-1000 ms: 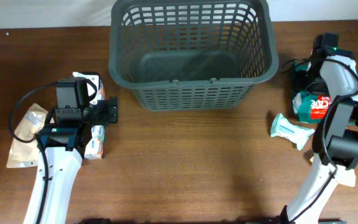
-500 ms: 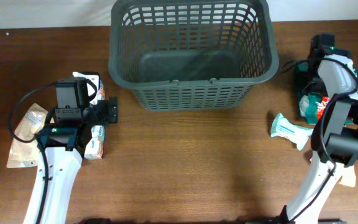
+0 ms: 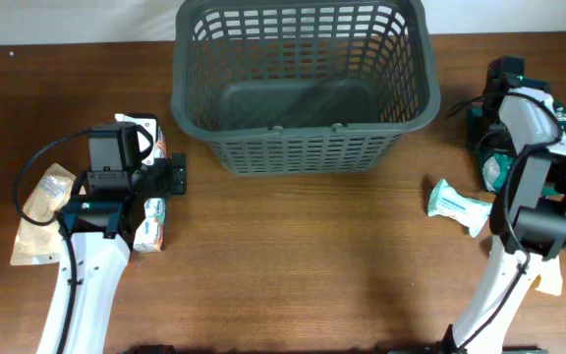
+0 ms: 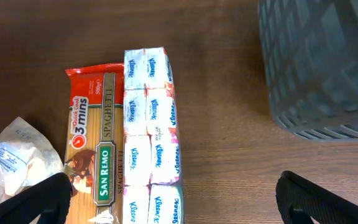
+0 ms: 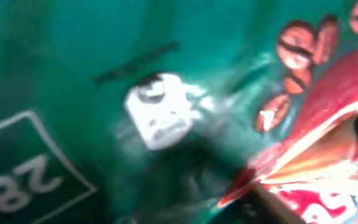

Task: Pack container
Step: 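Reach the right gripper to the green Nescafe bag and grasp it, then lift the Nescafe bag with the right gripper and drop it into the basket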

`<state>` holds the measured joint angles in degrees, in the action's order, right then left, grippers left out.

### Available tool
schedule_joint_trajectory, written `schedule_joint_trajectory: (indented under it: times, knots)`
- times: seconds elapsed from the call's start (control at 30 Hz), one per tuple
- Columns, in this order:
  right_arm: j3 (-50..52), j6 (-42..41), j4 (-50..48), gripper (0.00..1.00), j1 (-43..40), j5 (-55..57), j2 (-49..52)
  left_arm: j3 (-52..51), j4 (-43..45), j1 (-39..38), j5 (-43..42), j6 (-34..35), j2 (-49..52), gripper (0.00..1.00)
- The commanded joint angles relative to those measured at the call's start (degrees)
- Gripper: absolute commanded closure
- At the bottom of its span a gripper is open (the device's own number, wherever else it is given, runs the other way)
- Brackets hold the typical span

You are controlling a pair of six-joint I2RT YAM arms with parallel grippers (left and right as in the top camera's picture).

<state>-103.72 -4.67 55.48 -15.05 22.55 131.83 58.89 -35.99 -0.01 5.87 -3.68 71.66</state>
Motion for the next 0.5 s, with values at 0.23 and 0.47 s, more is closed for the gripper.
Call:
schedule_joint_trajectory:
  times: [0.23,0.47]
  knots:
    - [0.9,-3.4,2.1,0.96,1.7,-4.4,7.4,1.4,0.1,0.2,0.0,-1.1,0.1,0.01]
    - [-9.2,-3.4,9.8,0.97,1.1,-7.7,3.1,1.4,0.1,0.2,0.0,-1.1,0.1,0.01]
